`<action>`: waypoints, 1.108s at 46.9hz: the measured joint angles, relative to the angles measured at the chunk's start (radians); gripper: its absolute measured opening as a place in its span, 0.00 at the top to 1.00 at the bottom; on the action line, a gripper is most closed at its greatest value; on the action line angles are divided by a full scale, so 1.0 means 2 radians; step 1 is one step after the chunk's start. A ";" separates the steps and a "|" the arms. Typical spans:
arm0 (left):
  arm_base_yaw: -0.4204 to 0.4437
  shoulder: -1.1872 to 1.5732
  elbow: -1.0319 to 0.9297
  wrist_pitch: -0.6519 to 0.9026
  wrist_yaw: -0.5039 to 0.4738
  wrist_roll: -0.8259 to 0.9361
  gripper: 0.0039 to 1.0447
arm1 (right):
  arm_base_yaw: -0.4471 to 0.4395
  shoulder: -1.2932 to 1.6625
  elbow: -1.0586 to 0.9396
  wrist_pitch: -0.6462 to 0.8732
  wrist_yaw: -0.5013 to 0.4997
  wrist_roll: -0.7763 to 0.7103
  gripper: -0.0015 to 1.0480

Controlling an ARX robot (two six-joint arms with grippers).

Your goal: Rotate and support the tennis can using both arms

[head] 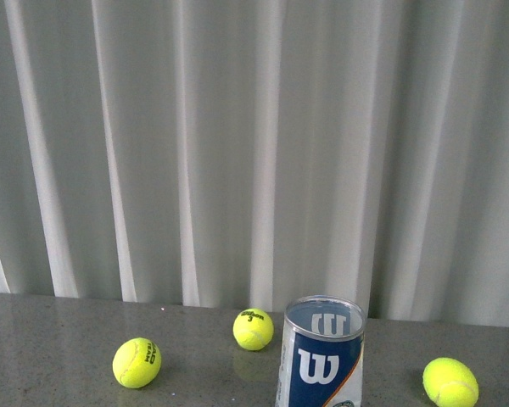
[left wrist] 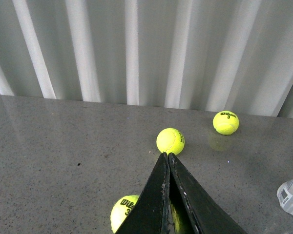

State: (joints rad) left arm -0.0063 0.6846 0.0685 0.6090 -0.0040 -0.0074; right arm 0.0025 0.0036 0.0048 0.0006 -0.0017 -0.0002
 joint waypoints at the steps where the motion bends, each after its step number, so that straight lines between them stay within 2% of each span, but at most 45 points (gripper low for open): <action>1: 0.001 -0.009 -0.002 -0.006 0.000 0.000 0.97 | 0.000 0.000 0.000 0.000 0.000 0.000 0.07; 8: 0.002 -0.045 -0.022 -0.013 0.001 0.000 0.97 | 0.000 0.000 0.000 0.000 0.000 0.000 0.07; 35: 0.002 -0.202 -0.022 -0.163 0.002 0.000 0.97 | 0.000 0.000 0.000 0.000 0.000 0.000 0.07; 52: 0.002 -0.253 -0.022 -0.213 0.002 0.000 0.97 | 0.000 0.000 0.000 0.000 0.000 0.000 0.07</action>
State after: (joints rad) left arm -0.0025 0.1795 0.0242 0.1837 -0.0002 -0.0067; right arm 0.0025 0.0036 0.0048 0.0006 -0.0017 -0.0006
